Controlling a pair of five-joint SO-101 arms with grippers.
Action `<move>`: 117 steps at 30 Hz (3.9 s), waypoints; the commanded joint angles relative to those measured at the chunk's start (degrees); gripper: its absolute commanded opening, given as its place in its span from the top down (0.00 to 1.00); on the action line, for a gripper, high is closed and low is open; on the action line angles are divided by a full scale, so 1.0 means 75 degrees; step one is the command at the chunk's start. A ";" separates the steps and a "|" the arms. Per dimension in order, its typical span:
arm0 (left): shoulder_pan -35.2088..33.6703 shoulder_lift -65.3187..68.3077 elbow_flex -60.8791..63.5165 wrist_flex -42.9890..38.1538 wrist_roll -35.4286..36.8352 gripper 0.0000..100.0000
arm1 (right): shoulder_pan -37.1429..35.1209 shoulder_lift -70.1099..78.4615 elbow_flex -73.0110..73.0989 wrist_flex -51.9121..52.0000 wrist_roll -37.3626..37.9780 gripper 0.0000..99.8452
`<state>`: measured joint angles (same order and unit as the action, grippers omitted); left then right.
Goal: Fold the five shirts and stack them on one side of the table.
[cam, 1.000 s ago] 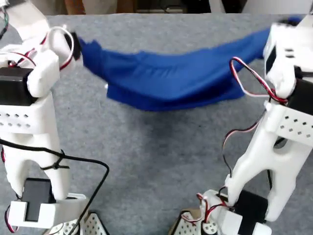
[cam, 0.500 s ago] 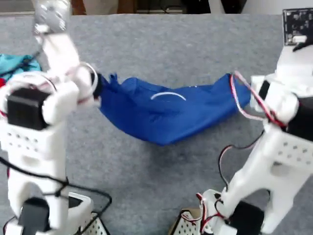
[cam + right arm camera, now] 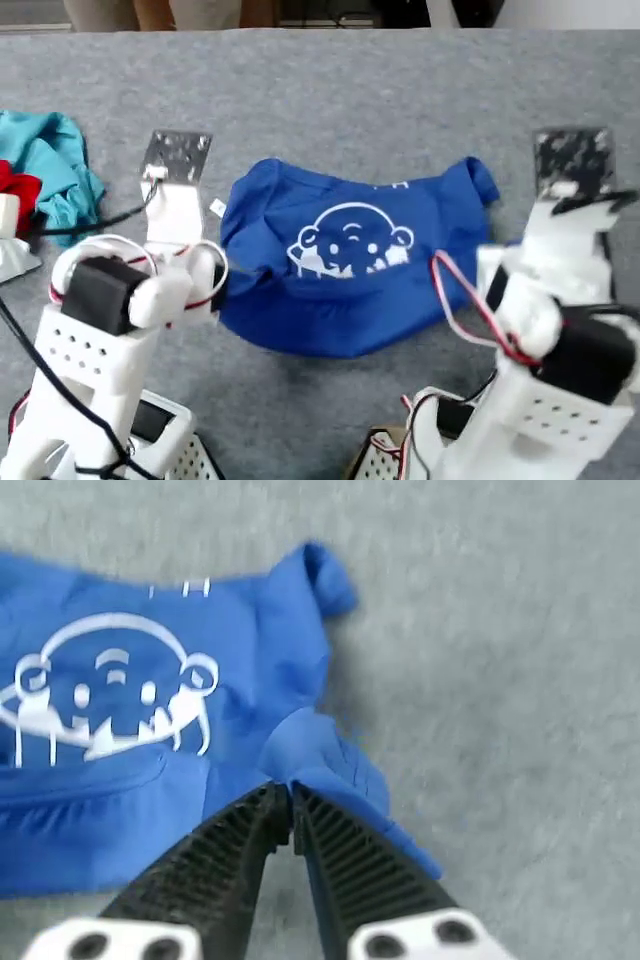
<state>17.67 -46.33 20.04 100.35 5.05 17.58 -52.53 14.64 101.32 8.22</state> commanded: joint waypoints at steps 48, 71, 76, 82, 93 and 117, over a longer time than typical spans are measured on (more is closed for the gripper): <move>-0.1032 1.0485 -0.4923 -0.5146 0.1278 0.75 | -0.1389 1.0708 -0.5058 -0.2274 -0.2860 0.78; -0.1008 1.1083 -0.5380 -0.3388 0.0023 0.98 | -0.1401 1.3052 -0.6968 -0.1371 -0.2801 0.95; -0.1055 1.1130 -0.5603 -0.2579 0.0023 0.98 | -0.1389 1.3298 -0.7355 -0.1500 -0.2848 0.99; -0.1067 1.1083 -0.6505 -0.1231 0.0023 0.98 | -0.1588 1.3216 -0.9125 -0.1465 -0.2778 0.99; -0.1055 1.0590 -0.7713 0.0070 0.0047 0.98 | -0.3323 1.3240 -1.1810 -0.2274 -0.1184 0.99; -0.1067 0.6699 -0.5158 -0.0059 -0.0668 0.98 | -0.4202 1.3228 -1.4541 0.0094 -0.0340 0.73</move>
<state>10.20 5.80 -14.95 100.09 0.40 -15.38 47.52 -89.27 96.66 6.11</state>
